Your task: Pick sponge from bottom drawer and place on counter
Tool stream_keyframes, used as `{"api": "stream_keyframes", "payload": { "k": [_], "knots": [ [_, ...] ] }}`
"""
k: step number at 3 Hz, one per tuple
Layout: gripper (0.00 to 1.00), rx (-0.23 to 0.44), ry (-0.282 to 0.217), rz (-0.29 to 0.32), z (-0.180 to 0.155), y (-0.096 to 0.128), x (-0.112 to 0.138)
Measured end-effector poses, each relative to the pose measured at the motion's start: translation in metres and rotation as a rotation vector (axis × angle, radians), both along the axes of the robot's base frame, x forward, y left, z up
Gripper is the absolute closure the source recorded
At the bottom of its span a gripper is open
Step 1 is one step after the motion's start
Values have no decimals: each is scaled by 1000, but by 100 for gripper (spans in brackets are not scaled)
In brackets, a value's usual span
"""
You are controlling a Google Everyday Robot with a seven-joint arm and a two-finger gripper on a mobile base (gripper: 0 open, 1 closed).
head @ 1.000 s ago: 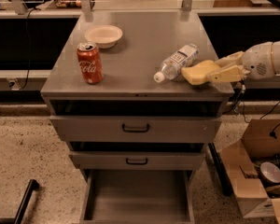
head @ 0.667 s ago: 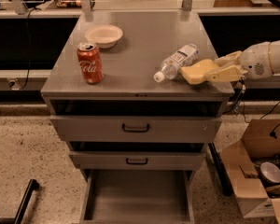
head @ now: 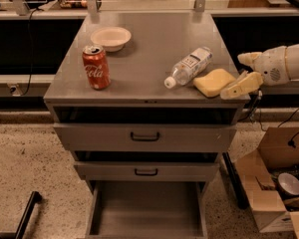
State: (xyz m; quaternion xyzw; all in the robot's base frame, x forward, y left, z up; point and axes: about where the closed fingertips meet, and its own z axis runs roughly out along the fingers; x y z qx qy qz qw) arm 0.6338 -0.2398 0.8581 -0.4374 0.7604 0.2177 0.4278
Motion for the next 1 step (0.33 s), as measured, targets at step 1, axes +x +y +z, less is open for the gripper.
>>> {"api": "stream_keyframes", "payload": {
  "k": [1],
  "knots": [
    [0, 0, 0, 0, 0, 0, 0]
  ]
}}
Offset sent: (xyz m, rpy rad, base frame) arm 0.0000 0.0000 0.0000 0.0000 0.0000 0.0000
